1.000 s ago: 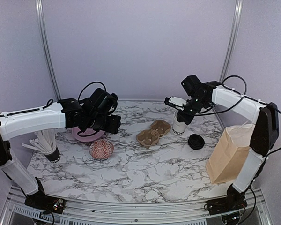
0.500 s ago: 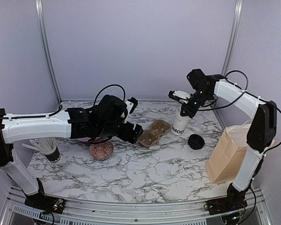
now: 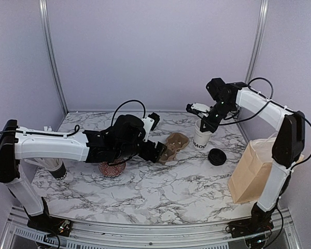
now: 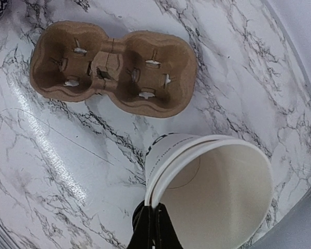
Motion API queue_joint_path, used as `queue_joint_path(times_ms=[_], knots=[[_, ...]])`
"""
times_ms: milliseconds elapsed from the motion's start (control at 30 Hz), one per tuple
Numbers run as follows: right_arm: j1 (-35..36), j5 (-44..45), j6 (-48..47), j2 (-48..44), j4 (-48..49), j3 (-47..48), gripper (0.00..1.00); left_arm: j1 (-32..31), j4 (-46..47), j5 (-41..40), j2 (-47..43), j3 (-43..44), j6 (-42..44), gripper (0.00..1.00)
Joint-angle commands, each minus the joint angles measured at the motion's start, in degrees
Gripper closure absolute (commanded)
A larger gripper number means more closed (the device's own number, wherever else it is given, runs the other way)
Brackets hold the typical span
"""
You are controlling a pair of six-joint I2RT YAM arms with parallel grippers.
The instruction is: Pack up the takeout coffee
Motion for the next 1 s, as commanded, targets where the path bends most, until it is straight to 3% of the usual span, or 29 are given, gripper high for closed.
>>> queue_joint_path(times_ms=[0,33,67,100,133,167,200,233,267,300,367,433,467,600,800,967], knots=[[1.7,5.5,2.9,0.0,1.5,0.8,1.0,0.0,2.0,2.2,0.5,0.8,-1.1,0.06],[3.3,14.5,1.5,-0.5,4.3,-1.5,1.0,-0.1,2.0,2.4,0.4,0.4,-1.4,0.06],[2.4,5.5,-2.3,-0.6,1.2,-0.9,1.0,-0.2,2.7,2.3,0.3,-0.2,-1.7,0.07],[0.0,-9.5,-3.9,-0.2,-3.0,2.7,1.0,-0.3,3.3,2.4,0.3,-0.5,-1.8,0.07],[-0.9,-8.1,2.6,-0.1,0.5,3.2,1.0,-0.5,3.9,2.6,0.3,-0.9,-1.8,0.07],[1.5,6.6,4.3,-0.1,3.5,1.7,1.0,-0.7,4.5,2.9,0.4,-1.2,-1.7,0.07],[3.8,14.3,0.5,-0.3,4.3,-0.5,1.0,-0.8,5.1,3.1,0.4,-1.5,-1.5,0.07],[3.8,7.1,-3.4,-0.5,1.3,-0.5,1.0,-1.2,6.0,3.4,0.6,-1.8,-1.3,0.07],[2.2,-5.6,-3.9,-0.7,-1.3,1.8,1.0,-1.5,6.9,3.7,0.8,-2.3,-0.8,0.07],[1.1,-7.6,1.9,-1.5,2.1,1.7,1.0,-1.8,7.7,3.8,1.0,-2.5,-0.2,0.06],[4.0,1.6,0.4,-1.4,1.9,1.2,1.0,-2.6,9.4,3.6,2.1,-2.4,1.9,0.05],[1.6,-18.9,-2.0,-1.7,-3.4,4.7,1.0,-3.1,12.7,3.4,4.0,-1.8,4.6,0.03],[0.1,-24.5,0.0,-2.0,-3.5,5.6,1.0,-3.1,15.1,3.3,5.2,-1.6,5.9,0.02],[0.8,-20.8,1.2,-2.3,-4.3,8.4,1.0,-3.0,24.3,2.2,12.4,1.7,10.1,0.01],[0.8,-18.5,0.6,-5.0,-4.6,7.2,1.0,-1.8,27.5,0.4,23.3,12.7,11.3,0.01],[0.8,-18.1,-0.4,-7.5,-5.2,4.9,1.0,-0.5,30.6,-0.7,27.8,16.7,9.8,0.01]])
